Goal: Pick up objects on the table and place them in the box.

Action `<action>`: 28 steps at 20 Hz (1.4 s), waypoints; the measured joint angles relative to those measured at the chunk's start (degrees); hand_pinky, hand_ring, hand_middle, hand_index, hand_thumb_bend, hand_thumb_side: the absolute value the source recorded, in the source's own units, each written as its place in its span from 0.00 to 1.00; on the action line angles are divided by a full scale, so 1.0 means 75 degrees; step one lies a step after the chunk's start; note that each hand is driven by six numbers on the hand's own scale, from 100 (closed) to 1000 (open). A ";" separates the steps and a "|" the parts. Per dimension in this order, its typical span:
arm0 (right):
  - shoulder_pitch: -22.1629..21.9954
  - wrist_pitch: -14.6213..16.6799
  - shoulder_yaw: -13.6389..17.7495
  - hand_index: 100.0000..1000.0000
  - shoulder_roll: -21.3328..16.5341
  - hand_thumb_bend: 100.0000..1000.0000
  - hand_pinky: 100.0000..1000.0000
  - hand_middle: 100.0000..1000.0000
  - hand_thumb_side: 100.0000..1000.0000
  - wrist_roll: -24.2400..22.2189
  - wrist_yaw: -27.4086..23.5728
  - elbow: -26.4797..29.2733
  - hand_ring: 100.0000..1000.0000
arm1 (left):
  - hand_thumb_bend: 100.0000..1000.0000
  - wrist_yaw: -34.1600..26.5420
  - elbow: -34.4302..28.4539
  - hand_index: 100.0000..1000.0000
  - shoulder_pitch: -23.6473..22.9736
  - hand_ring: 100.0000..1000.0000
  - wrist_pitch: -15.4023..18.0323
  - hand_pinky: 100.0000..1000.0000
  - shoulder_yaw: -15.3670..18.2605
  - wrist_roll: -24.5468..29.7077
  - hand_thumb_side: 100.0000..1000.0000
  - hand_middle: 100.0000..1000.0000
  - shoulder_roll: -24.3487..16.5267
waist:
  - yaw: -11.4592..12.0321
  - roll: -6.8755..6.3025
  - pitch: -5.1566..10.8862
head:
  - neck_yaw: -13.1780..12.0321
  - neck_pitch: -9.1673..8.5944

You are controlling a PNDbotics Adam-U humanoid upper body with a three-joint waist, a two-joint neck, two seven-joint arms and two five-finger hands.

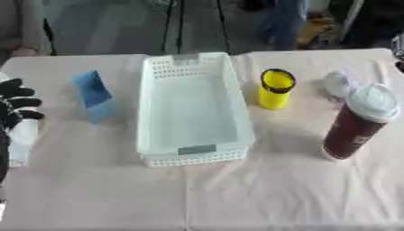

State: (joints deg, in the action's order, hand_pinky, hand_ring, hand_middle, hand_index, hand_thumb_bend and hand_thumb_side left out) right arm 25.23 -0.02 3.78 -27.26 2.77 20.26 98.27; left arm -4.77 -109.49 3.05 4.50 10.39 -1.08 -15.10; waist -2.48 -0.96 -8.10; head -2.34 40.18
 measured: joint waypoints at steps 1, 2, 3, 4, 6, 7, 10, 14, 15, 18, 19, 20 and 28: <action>0.0002 0.0006 -0.0001 0.92 -0.0013 0.00 0.50 0.73 0.55 -0.0034 0.0022 -0.0055 0.66 | 0.15 0.0000 0.0000 0.77 0.0000 0.61 0.0000 0.53 0.0000 0.0001 0.96 0.60 0.0000 | 0.0000 -0.0002 0.0003 | 0.0001 0.0000; 0.0003 0.0020 -0.0001 0.92 -0.0030 0.00 0.52 0.74 0.56 -0.0076 0.0065 -0.0106 0.68 | 0.15 0.0000 0.0000 0.77 -0.0001 0.61 -0.0001 0.53 -0.0001 0.0001 0.96 0.60 0.0000 | 0.0000 -0.0003 0.0008 | 0.0002 0.0000; 0.0008 0.0029 -0.0001 0.92 -0.0039 0.00 0.52 0.74 0.56 -0.0131 0.0123 -0.0155 0.68 | 0.15 0.0000 0.0000 0.77 -0.0003 0.61 -0.0001 0.53 -0.0001 0.0002 0.96 0.60 0.0000 | 0.0000 -0.0004 0.0019 | 0.0002 0.0000; 0.0022 0.0042 -0.0001 0.93 -0.0041 0.00 0.57 0.77 0.57 -0.0196 0.0185 -0.0198 0.72 | 0.15 0.0000 0.0000 0.77 -0.0005 0.61 -0.0002 0.53 -0.0001 0.0004 0.96 0.60 0.0000 | 0.0000 -0.0007 0.0030 | 0.0002 0.0000; 0.0036 0.0072 0.0001 0.93 -0.0045 0.00 0.63 0.81 0.58 -0.0432 0.0343 -0.0263 0.76 | 0.15 0.0000 0.0000 0.77 -0.0007 0.61 -0.0006 0.53 -0.0001 0.0009 0.96 0.60 0.0000 | 0.0000 -0.0009 0.0043 | 0.0003 0.0000; 0.0041 0.0099 0.0002 0.93 -0.0049 0.00 0.63 0.81 0.58 -0.0620 0.0445 -0.0294 0.76 | 0.15 0.0000 0.0001 0.77 -0.0007 0.61 -0.0009 0.53 -0.0001 0.0013 0.96 0.60 0.0000 | 0.0000 -0.0009 0.0044 | 0.0003 0.0000; 0.0061 0.0202 0.0025 0.94 -0.0103 0.00 0.68 0.85 0.56 -0.1349 0.0829 -0.0349 0.80 | 0.15 0.0000 0.0002 0.77 -0.0008 0.61 -0.0015 0.53 -0.0002 0.0022 0.96 0.60 0.0000 | -0.0001 -0.0007 0.0050 | 0.0003 0.0000; 0.0088 0.0314 0.0140 0.94 -0.0156 0.00 0.70 0.86 0.56 -0.2277 0.1372 -0.0393 0.81 | 0.15 0.0000 0.0013 0.77 -0.0010 0.61 -0.0025 0.53 -0.0002 0.0038 0.96 0.60 0.0000 | -0.0003 -0.0005 0.0066 | 0.0003 0.0000; 0.0118 0.0334 0.0165 0.94 -0.0176 0.00 0.70 0.86 0.56 -0.2448 0.1472 -0.0393 0.81 | 0.15 0.0000 0.0020 0.77 -0.0010 0.61 -0.0024 0.53 -0.0003 0.0042 0.96 0.60 0.0000 | -0.0004 -0.0005 0.0066 | 0.0003 0.0000; 0.0136 0.0383 0.0201 0.93 -0.0192 0.01 0.72 0.86 0.56 -0.2820 0.1716 -0.0394 0.82 | 0.15 0.0001 0.0031 0.78 -0.0011 0.61 -0.0017 0.53 -0.0004 0.0054 0.96 0.60 0.0000 | -0.0005 -0.0003 0.0067 | 0.0005 0.0000; 0.0144 0.0399 0.0202 0.93 -0.0207 0.01 0.72 0.86 0.57 -0.2923 0.1788 -0.0395 0.82 | 0.15 0.0001 0.0038 0.78 -0.0011 0.61 -0.0016 0.53 -0.0004 0.0058 0.96 0.60 0.0000 | -0.0005 -0.0003 0.0067 | 0.0007 0.0000; 0.0162 0.0416 0.0202 0.93 -0.0229 0.02 0.73 0.86 0.56 -0.3015 0.1856 -0.0396 0.82 | 0.16 0.0001 0.0040 0.78 -0.0011 0.61 -0.0018 0.53 -0.0004 0.0064 0.96 0.60 0.0000 | -0.0002 -0.0003 0.0067 | 0.0010 0.0000; 0.0197 0.0542 0.0200 0.94 -0.0391 0.01 0.77 0.88 0.62 -0.3567 0.2135 -0.0462 0.85 | 0.16 0.0013 0.0041 0.78 -0.0012 0.60 -0.0030 0.53 -0.0004 0.0100 0.96 0.60 0.0000 | 0.0002 0.0004 0.0075 | 0.0023 0.0000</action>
State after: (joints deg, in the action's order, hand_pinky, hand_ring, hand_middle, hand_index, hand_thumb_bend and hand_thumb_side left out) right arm 26.71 4.04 5.28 -30.20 -23.99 36.27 94.80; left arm -4.68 -109.19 2.96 4.28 10.36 -0.33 -15.10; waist -2.46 -0.92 -7.54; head -2.17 40.18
